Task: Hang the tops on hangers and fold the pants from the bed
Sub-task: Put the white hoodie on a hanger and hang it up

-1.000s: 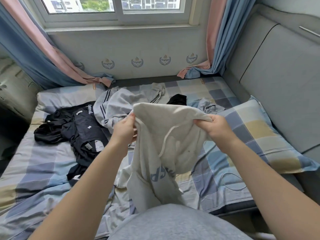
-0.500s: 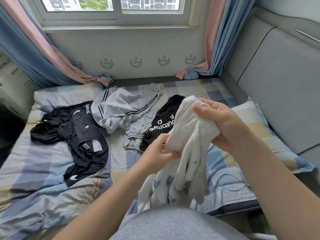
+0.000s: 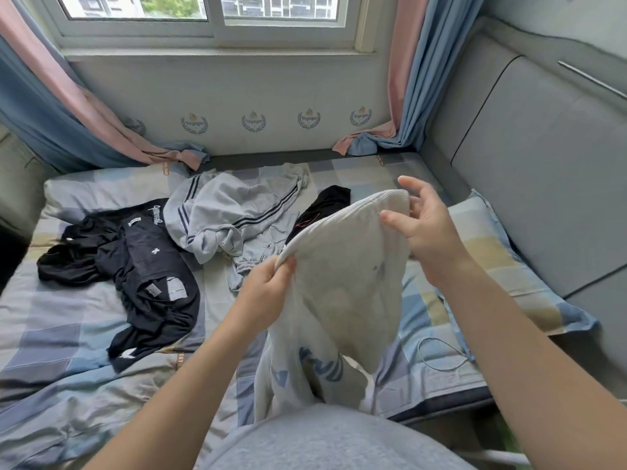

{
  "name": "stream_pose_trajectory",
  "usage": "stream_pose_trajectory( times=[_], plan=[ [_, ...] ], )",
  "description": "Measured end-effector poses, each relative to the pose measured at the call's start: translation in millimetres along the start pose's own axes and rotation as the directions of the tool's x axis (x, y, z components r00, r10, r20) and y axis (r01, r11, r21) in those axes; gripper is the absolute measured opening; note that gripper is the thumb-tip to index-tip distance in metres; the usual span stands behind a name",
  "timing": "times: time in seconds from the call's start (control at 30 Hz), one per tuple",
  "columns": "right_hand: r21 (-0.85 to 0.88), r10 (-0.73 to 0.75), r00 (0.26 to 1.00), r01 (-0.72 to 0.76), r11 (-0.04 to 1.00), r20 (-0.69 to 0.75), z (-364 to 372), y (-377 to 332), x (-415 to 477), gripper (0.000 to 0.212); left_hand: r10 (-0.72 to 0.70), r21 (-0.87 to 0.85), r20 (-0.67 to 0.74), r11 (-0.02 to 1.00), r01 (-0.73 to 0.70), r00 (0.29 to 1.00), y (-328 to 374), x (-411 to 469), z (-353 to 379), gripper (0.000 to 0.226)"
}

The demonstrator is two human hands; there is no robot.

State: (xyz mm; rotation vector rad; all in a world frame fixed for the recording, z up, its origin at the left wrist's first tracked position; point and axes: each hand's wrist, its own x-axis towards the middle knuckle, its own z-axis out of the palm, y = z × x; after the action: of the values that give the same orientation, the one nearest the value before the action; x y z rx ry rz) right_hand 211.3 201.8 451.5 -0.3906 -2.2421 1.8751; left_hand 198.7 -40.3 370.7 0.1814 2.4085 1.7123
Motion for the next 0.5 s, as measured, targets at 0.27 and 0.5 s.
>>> stream_pose_trajectory(
  times=[0.27, 0.5],
  plan=[
    [-0.121, -0.069, 0.974, 0.097, 0.988, 0.217, 36, 24, -29, 0.034, 0.019, -0.278, -0.027, 0.96, -0.025, 0.999, 47, -1, -14, 0.044],
    [-0.072, 0.031, 0.894, 0.001, 0.997, 0.446, 84, 69, -57, 0.028, -0.016, -0.437, -0.07, 0.899, -0.017, 0.997, 76, -4, -21, 0.035]
  ],
)
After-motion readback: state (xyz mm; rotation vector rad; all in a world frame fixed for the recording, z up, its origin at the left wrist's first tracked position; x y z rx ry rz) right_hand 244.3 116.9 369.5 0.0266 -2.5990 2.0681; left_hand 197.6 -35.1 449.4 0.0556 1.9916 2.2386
